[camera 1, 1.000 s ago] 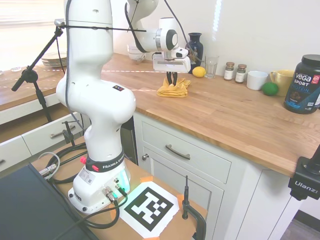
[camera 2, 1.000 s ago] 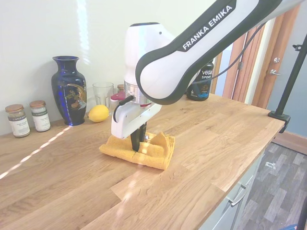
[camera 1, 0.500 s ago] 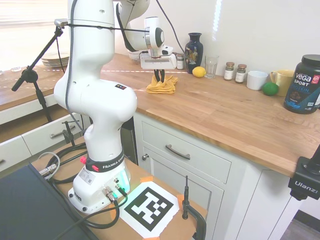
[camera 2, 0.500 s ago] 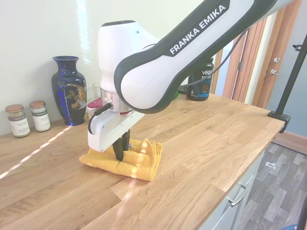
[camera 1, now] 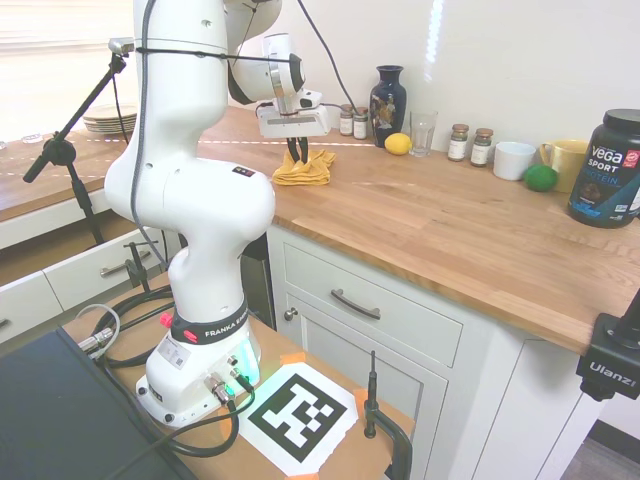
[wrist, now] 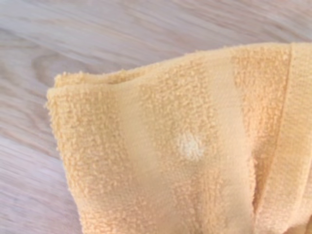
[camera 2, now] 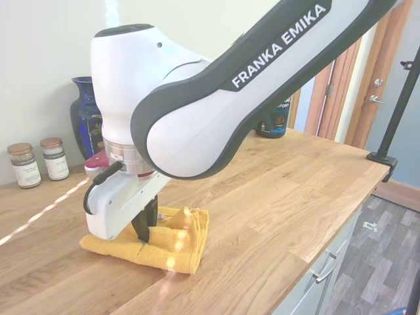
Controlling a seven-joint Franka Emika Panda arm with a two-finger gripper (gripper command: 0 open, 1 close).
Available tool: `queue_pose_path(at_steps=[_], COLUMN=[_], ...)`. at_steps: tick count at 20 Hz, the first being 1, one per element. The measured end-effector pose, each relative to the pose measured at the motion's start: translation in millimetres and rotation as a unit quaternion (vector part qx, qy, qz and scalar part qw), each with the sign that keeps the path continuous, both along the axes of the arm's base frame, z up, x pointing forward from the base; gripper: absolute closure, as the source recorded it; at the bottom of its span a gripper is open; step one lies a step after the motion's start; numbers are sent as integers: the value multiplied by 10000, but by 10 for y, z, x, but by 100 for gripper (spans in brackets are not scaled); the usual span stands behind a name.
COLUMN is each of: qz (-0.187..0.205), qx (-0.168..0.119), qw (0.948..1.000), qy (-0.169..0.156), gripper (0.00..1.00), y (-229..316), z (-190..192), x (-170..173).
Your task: Wipe the counter
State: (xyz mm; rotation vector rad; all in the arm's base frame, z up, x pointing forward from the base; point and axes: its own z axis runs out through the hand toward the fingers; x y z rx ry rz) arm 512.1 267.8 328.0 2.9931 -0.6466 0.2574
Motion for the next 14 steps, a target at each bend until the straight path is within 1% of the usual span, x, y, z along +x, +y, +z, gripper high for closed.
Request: queue_pose_path(at_steps=[4,6,10,14], qz=[-59,-182,-443,-623], qx=[24,84,167,231], qw=[10000,9998,9988,9976], qy=[12,47,120,182], gripper=[100,100,100,100], y=[-32,-125,-586,-1089], z=[4,13,37,58], x=[17,62,260,409])
